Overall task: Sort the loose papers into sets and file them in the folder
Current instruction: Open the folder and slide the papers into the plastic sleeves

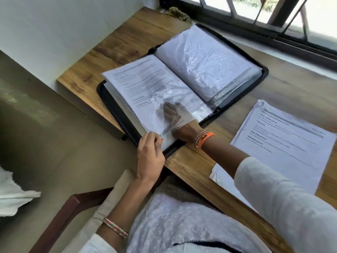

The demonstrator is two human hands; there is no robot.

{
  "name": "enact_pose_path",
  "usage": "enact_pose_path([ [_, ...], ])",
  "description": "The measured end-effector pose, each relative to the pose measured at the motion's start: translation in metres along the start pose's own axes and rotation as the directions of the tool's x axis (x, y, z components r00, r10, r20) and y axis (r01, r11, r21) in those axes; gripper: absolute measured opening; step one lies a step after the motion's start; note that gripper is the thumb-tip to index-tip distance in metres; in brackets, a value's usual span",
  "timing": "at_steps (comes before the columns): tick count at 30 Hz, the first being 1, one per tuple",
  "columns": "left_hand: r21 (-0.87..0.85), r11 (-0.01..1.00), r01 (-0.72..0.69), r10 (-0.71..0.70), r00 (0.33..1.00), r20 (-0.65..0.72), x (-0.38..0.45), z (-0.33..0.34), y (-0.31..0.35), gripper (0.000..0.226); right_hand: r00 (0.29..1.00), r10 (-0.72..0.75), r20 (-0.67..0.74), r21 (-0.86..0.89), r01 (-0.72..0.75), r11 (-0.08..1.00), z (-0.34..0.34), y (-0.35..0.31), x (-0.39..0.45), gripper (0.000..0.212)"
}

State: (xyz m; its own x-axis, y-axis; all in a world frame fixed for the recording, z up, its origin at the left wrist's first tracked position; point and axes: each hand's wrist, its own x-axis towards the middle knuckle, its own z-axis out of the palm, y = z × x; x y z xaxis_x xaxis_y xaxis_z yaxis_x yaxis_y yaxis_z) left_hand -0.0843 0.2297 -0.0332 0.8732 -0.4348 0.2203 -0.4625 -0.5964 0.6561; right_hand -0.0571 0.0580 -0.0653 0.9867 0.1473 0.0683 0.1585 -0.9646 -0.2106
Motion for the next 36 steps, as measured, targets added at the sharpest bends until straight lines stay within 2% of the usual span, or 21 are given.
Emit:
enact_pose_path([
  [3, -0.278, 0.923, 0.266, -0.284, 0.959, -0.024, 0.004, 0.004, -0.004, 0.009, 0.998, -0.009, 0.068, 0.024, 0.007, 1.000, -0.002, 0.004, 0.005, 0.070],
  [6, -0.590, 0.621, 0.516, -0.603, 0.795, 0.062, 0.019, 0.000, 0.004, 0.013, 0.994, 0.027, 0.106, 0.138, -0.042, 0.990, -0.006, -0.006, -0.015, 0.075],
  [9, -0.799, 0.228, 0.557, -0.723, 0.647, 0.244, 0.042, -0.008, 0.005, 0.026, 0.996, -0.008, -0.090, 0.129, 0.020, 0.991, -0.012, -0.027, -0.059, 0.061],
  [11, -0.796, 0.087, 0.599, -0.693, 0.611, 0.384, 0.057, -0.015, 0.009, 0.009, 0.957, 0.036, -0.287, 0.123, 0.000, 0.992, -0.013, -0.036, -0.075, 0.065],
  [13, -0.780, 0.135, 0.611, -0.620, 0.666, 0.415, 0.072, -0.028, 0.020, 0.020, 0.901, 0.181, -0.394, 0.194, -0.112, 0.975, -0.018, -0.039, -0.068, 0.082],
  [16, -0.806, 0.371, 0.462, -0.342, 0.875, 0.344, 0.105, -0.046, 0.055, 0.018, 0.757, 0.431, -0.492, 0.404, -0.240, 0.883, -0.055, -0.025, -0.026, 0.086],
  [17, -0.812, 0.439, 0.384, -0.236, 0.922, 0.308, 0.115, -0.047, 0.071, 0.018, 0.677, 0.498, -0.541, 0.505, -0.212, 0.837, -0.070, -0.016, -0.013, 0.072],
  [19, -0.820, 0.521, 0.239, -0.036, 0.965, 0.258, 0.136, -0.038, 0.096, 0.017, 0.462, 0.624, -0.631, 0.651, -0.124, 0.749, -0.102, 0.011, 0.001, 0.021],
  [20, -0.810, 0.557, 0.183, 0.047, 0.967, 0.251, 0.143, -0.029, 0.103, 0.018, 0.356, 0.687, -0.634, 0.693, -0.133, 0.709, -0.112, 0.031, 0.004, 0.009],
  [21, -0.774, 0.619, 0.134, 0.112, 0.960, 0.256, 0.155, -0.012, 0.107, 0.024, 0.260, 0.750, -0.608, 0.737, -0.167, 0.655, -0.123, 0.055, 0.005, 0.017],
  [22, -0.687, 0.722, 0.082, 0.146, 0.952, 0.268, 0.165, 0.010, 0.104, 0.035, 0.207, 0.812, -0.545, 0.787, -0.209, 0.581, -0.128, 0.078, 0.004, 0.023],
  [24, -0.299, 0.951, -0.077, 0.183, 0.921, 0.343, 0.190, 0.059, 0.086, 0.058, 0.144, 0.911, -0.386, 0.853, -0.320, 0.412, -0.130, 0.127, -0.002, 0.030],
  [25, -0.046, 0.989, -0.137, 0.144, 0.896, 0.421, 0.200, 0.081, 0.072, 0.064, 0.128, 0.944, -0.305, 0.855, -0.400, 0.331, -0.126, 0.147, -0.006, 0.027],
  [26, 0.162, 0.969, -0.185, 0.088, 0.876, 0.474, 0.211, 0.101, 0.061, 0.064, 0.107, 0.963, -0.248, 0.843, -0.465, 0.269, -0.121, 0.164, -0.012, 0.018],
  [27, 0.289, 0.932, -0.219, 0.050, 0.868, 0.495, 0.218, 0.115, 0.050, 0.062, 0.102, 0.972, -0.211, 0.836, -0.496, 0.234, -0.114, 0.175, -0.019, 0.013],
  [29, 0.361, 0.901, -0.239, 0.045, 0.881, 0.471, 0.230, 0.130, 0.038, 0.058, 0.099, 0.975, -0.200, 0.820, -0.528, 0.222, -0.098, 0.184, -0.032, 0.040],
  [31, 0.370, 0.902, -0.222, 0.040, 0.897, 0.439, 0.243, 0.140, 0.040, 0.059, 0.141, 0.932, -0.333, 0.656, -0.675, 0.336, -0.080, 0.181, -0.042, 0.055],
  [32, 0.386, 0.899, -0.208, 0.029, 0.906, 0.422, 0.248, 0.144, 0.043, 0.059, 0.230, 0.877, -0.422, 0.516, -0.735, 0.441, -0.073, 0.175, -0.045, 0.058],
  [33, 0.411, 0.889, -0.201, 0.019, 0.913, 0.407, 0.252, 0.148, 0.047, 0.060, 0.363, 0.803, -0.473, 0.358, -0.753, 0.552, -0.066, 0.169, -0.048, 0.060],
  [35, 0.438, 0.875, -0.205, 0.023, 0.922, 0.387, 0.256, 0.159, 0.051, 0.060, 0.625, 0.699, -0.348, 0.150, -0.699, 0.699, -0.058, 0.151, -0.049, 0.063],
  [36, 0.445, 0.871, -0.211, 0.023, 0.920, 0.391, 0.257, 0.163, 0.050, 0.060, 0.702, 0.677, -0.221, 0.106, -0.672, 0.732, -0.053, 0.144, -0.050, 0.066],
])
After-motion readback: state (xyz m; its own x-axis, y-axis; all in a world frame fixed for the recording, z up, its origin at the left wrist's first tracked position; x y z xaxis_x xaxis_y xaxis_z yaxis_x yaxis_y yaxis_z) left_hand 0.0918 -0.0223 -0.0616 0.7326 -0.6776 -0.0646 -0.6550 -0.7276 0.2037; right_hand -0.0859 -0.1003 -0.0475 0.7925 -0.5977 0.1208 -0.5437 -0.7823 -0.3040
